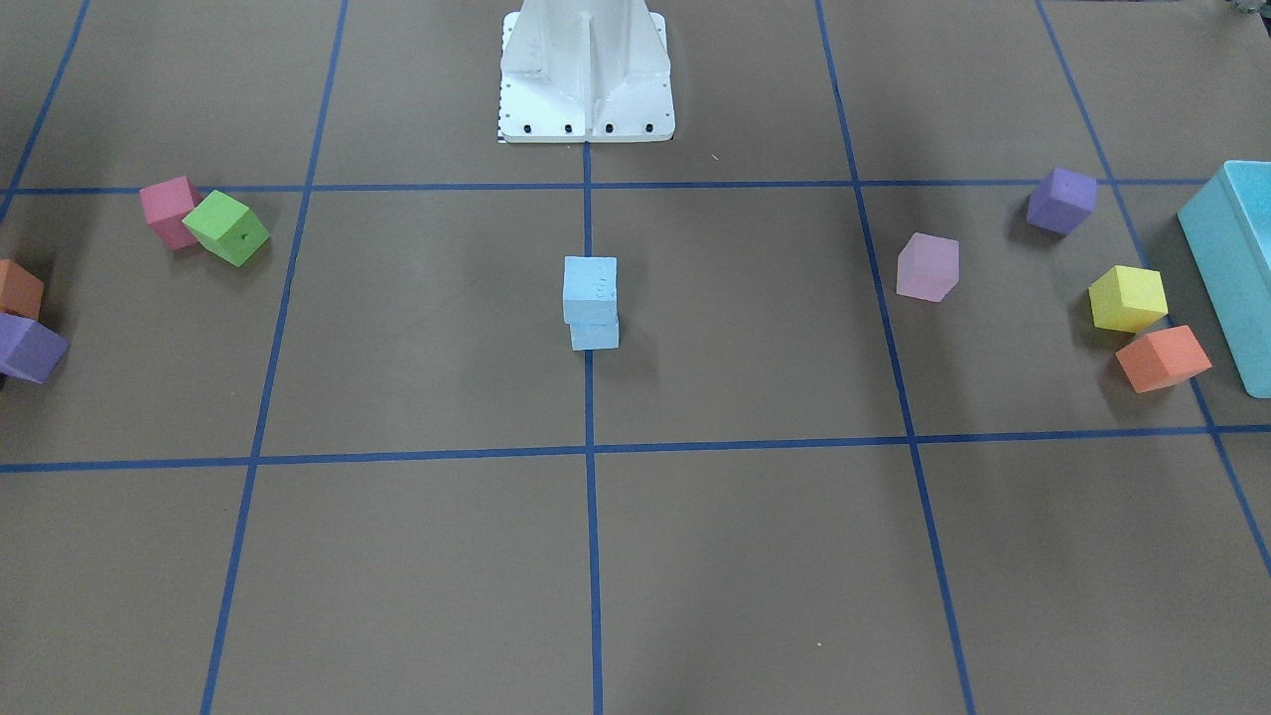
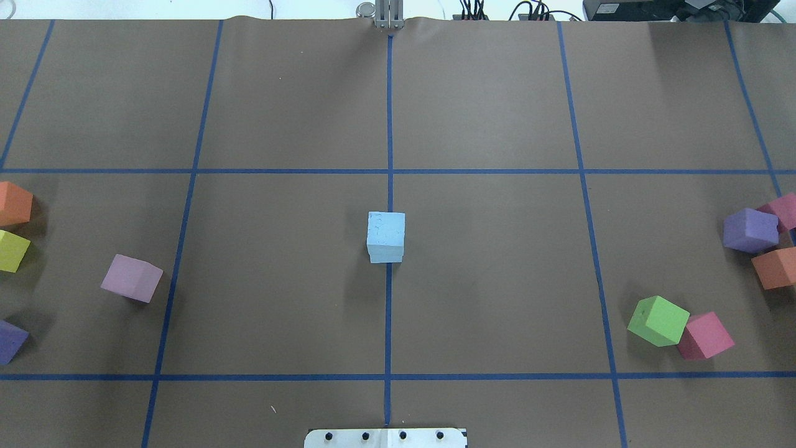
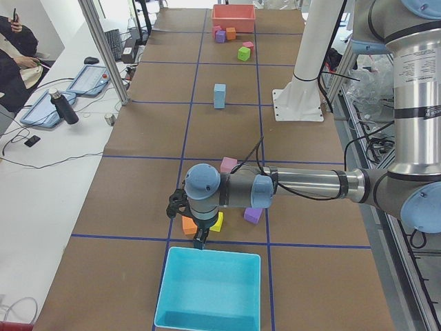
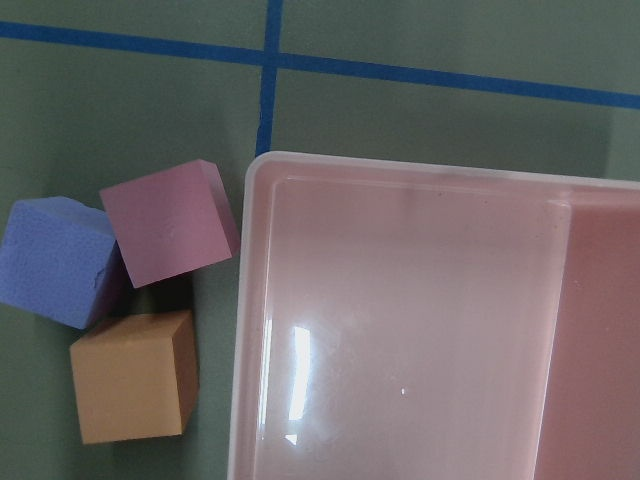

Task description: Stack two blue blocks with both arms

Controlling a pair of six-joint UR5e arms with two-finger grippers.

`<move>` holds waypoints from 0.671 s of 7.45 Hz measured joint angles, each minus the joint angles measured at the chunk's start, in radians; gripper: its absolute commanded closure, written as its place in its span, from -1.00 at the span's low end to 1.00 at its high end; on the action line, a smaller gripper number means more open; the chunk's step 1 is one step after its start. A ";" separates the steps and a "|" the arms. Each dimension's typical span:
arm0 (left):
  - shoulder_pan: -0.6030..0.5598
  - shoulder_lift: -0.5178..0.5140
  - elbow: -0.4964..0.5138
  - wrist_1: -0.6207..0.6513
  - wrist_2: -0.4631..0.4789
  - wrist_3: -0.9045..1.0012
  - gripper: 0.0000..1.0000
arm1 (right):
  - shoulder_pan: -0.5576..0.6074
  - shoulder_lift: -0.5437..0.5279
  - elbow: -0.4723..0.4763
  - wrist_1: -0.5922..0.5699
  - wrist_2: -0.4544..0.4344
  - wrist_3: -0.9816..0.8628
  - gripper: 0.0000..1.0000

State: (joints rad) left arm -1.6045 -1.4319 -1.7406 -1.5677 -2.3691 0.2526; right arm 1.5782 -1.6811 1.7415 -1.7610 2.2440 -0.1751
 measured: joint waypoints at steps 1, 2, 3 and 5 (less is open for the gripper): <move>-0.002 0.001 -0.004 -0.005 0.001 0.000 -0.96 | -0.001 0.001 0.000 0.000 -0.001 -0.001 -1.00; -0.002 0.003 -0.005 -0.006 0.002 -0.002 -0.96 | -0.001 0.001 0.000 0.000 -0.001 -0.001 -1.00; -0.003 0.008 -0.002 -0.006 0.003 -0.003 -0.96 | -0.001 0.001 0.000 0.000 -0.001 -0.001 -1.00; -0.005 0.031 -0.007 -0.007 0.003 -0.004 -0.96 | 0.000 0.001 0.000 0.000 0.000 -0.001 -1.00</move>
State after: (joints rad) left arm -1.6095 -1.4007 -1.7477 -1.5749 -2.3662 0.2489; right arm 1.5782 -1.6797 1.7415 -1.7610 2.2440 -0.1761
